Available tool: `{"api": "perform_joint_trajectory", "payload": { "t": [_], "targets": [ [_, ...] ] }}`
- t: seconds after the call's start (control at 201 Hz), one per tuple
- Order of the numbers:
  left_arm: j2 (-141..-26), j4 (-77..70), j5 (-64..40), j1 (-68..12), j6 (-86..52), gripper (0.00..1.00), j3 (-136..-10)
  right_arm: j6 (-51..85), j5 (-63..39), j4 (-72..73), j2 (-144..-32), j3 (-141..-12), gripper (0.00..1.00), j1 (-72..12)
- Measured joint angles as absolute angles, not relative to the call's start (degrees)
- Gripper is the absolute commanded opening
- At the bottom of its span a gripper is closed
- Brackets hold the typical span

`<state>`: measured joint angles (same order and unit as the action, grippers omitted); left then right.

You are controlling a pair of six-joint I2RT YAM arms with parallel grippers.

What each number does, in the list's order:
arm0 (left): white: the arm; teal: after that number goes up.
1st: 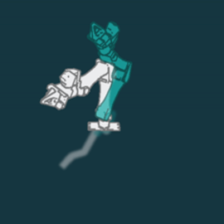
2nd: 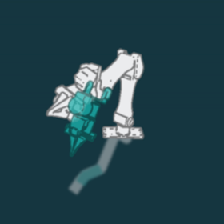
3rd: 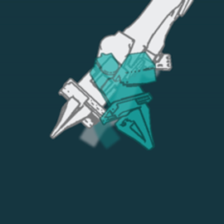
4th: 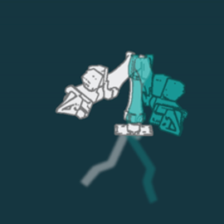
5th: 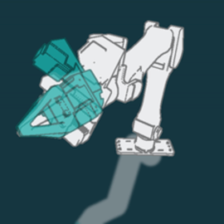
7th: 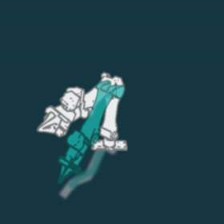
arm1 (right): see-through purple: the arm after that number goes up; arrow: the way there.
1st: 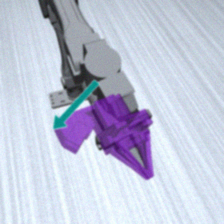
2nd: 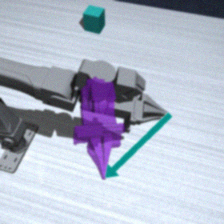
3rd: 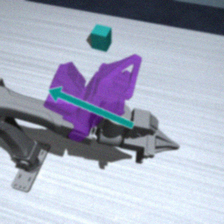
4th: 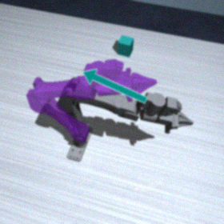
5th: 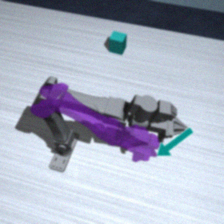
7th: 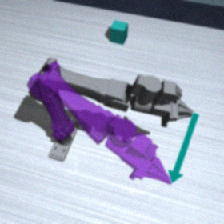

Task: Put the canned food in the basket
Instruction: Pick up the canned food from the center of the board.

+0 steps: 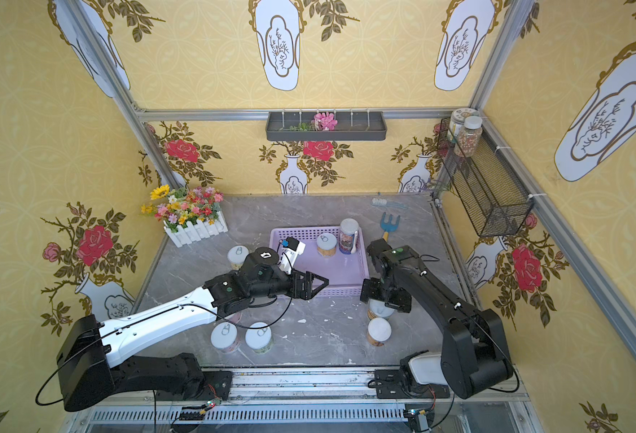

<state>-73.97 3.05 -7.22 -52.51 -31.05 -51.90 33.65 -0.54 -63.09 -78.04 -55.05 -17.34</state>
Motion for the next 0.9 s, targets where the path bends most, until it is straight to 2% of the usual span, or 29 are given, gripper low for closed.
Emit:
{"api": "perform_joint_trajectory", "payload": {
  "t": [0.349,0.897],
  "targets": [
    [-75.16,3.11,-7.31,-52.51,-30.35,1.00,-52.82,34.24,-2.37,-59.92,-79.59,-52.77,0.85,-16.78],
    [-76.16,4.34,-7.35,-52.51,-29.80,1.00,-54.39,34.22,-2.02,-59.72,-79.42,-52.86,0.75,-16.78]
  ]
}}
